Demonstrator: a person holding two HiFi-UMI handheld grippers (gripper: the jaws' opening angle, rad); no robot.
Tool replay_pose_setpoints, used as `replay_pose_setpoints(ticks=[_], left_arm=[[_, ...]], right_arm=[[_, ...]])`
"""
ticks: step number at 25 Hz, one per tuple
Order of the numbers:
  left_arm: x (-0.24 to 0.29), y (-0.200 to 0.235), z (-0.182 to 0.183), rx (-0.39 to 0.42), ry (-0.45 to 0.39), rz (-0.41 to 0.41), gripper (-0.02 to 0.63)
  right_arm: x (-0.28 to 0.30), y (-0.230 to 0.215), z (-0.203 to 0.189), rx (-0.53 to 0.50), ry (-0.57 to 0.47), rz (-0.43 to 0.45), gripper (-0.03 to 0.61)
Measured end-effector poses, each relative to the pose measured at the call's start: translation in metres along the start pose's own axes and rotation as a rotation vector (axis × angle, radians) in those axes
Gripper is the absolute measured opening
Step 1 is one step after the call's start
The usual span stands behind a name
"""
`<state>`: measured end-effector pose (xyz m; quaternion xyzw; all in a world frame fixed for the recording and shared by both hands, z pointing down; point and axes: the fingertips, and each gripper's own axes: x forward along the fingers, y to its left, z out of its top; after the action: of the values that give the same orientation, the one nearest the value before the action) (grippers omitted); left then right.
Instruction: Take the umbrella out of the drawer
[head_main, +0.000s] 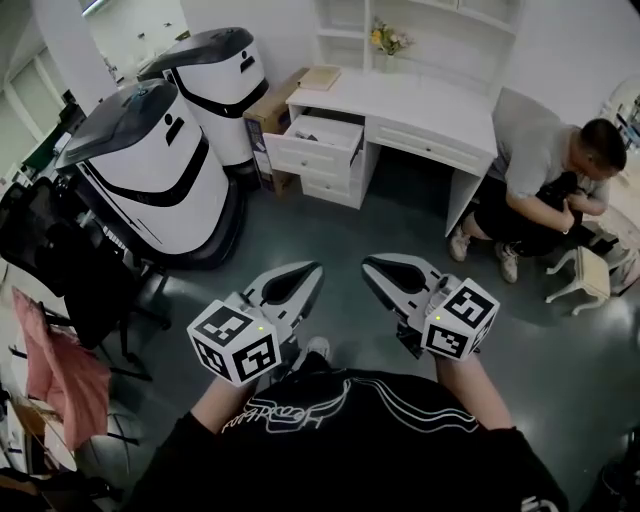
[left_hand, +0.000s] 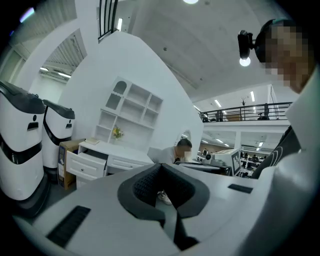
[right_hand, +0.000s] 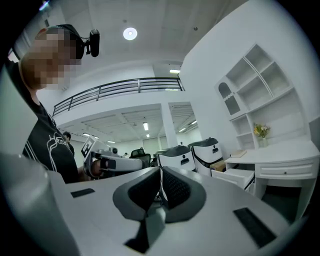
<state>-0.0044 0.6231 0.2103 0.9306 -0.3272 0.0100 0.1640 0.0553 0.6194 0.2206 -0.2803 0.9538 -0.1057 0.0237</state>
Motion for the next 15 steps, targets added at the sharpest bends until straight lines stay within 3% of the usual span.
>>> replay_pose_setpoints(ticks=[15], left_arm=[[0.009, 0.008, -0.006, -0.027, -0.009, -0.008, 0.021]], right_arm=[[-0.002, -0.018, -0.007, 0.005, 0.007, -0.054, 0.051]])
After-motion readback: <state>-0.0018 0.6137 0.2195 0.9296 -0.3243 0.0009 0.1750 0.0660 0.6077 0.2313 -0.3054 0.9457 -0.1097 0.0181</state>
